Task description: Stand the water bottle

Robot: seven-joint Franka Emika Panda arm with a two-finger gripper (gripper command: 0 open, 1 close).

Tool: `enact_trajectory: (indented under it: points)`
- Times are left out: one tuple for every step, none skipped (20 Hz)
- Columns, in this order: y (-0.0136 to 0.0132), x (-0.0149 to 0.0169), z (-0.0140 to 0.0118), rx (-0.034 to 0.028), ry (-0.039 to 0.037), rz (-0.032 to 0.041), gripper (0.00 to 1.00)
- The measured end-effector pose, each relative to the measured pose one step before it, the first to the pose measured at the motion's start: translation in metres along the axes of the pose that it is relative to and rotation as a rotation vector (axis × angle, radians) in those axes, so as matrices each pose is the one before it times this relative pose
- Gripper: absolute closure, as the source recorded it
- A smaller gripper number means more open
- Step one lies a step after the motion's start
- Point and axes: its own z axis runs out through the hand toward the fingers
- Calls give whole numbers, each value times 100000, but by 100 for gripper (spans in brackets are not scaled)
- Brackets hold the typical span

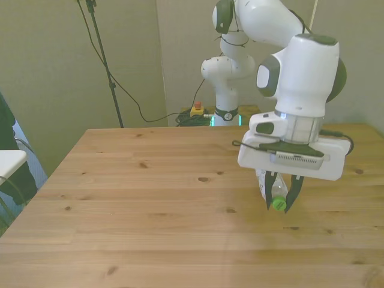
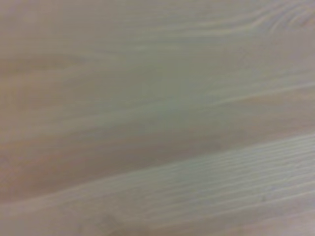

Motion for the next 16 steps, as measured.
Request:
enact_trajectory:
  points:
    - [225, 195, -1024, 1055, 4185, 2591, 100]
    - [405, 324, -920, 954, 4264, 2549, 100]
    - [537, 419, -727, 767, 4207, 2452, 100]
    - [646, 502, -552, 632, 4284, 2527, 100]
    - [797, 548, -429, 569, 4741, 3010, 100]
    - [638, 487, -298, 534, 4379, 2587, 100]
    - [615, 470, -220, 578, 4350, 2405, 100]
    - [591, 458, -174, 364, 4374, 2498, 100]
    - [584, 524, -112, 274, 4575, 2680, 100]
    - [518, 496, 21, 379, 4424, 2573, 100]
    - [463, 337, 87, 202, 4180, 2310, 100]
    - [437, -45, 135, 50, 2414, 1736, 100]
    - [484, -508, 59, -575, -835, -110, 100]
    - [1246, -1603, -832, -638, -3856, -2090, 100]
    - [37, -18, 51, -75, -242, 32, 100]
    - [-6, 0, 18, 247, -104, 132, 100]
